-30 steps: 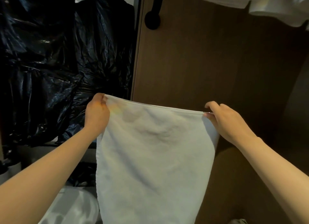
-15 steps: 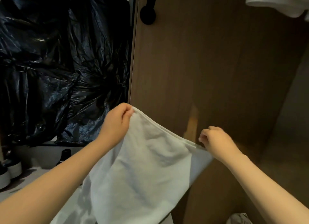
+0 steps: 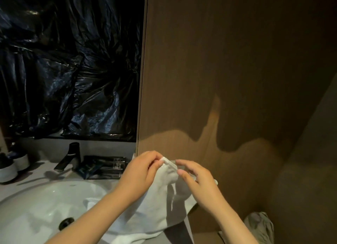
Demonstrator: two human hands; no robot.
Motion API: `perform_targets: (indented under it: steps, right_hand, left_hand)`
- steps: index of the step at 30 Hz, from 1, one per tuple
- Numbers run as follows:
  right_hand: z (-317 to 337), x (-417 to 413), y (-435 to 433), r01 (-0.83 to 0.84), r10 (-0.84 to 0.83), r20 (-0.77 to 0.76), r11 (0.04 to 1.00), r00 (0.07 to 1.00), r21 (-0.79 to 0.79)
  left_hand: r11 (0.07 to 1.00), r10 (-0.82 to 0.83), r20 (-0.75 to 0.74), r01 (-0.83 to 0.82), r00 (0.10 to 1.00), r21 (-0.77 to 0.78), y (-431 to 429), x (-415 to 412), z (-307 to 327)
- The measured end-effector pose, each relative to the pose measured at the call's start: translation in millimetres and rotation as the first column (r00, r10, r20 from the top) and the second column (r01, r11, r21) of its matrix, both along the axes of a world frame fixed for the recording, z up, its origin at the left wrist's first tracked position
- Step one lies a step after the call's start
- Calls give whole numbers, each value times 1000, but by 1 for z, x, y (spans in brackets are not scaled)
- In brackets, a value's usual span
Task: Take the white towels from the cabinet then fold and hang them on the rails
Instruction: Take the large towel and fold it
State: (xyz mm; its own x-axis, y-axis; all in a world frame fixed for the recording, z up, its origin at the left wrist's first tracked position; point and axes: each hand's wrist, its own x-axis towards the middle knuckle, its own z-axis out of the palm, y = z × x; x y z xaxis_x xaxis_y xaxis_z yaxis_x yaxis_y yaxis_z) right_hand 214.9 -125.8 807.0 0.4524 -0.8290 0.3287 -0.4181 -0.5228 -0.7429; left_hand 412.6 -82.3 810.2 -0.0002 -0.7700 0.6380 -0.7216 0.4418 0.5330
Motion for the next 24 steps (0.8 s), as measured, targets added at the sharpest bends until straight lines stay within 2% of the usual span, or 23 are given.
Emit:
perform_targets:
  steps: [3,7,10,12,16,24]
  right_hand:
    - [-19,7,10,-32,26,83,997,996,75]
    - [-36,14,11,43,-49,123,998,991,49]
    - [-45,15,13,53,-56,117,998,992,30]
    - [-48,15,14,79,-84,138,996,987,46]
    - [-45,17,20,40,-60,181,993,982,109]
    - [-35,26,26,37,-62,230,993,971,111]
  left_hand:
    - [999,-27,-34,28,999,42,10,-7,-11]
    - [995,-12,-106,22,994,94,21,-12,-19]
    - [981,11,-206,29,978,190,30,-9,-29]
    - [970,37,-218,17,975,242,36,-5,-38]
    - [975,76,-327,-2,942,223,43,-4,-45]
    - [975,47,-302,23,952,223,48,-13,-44]
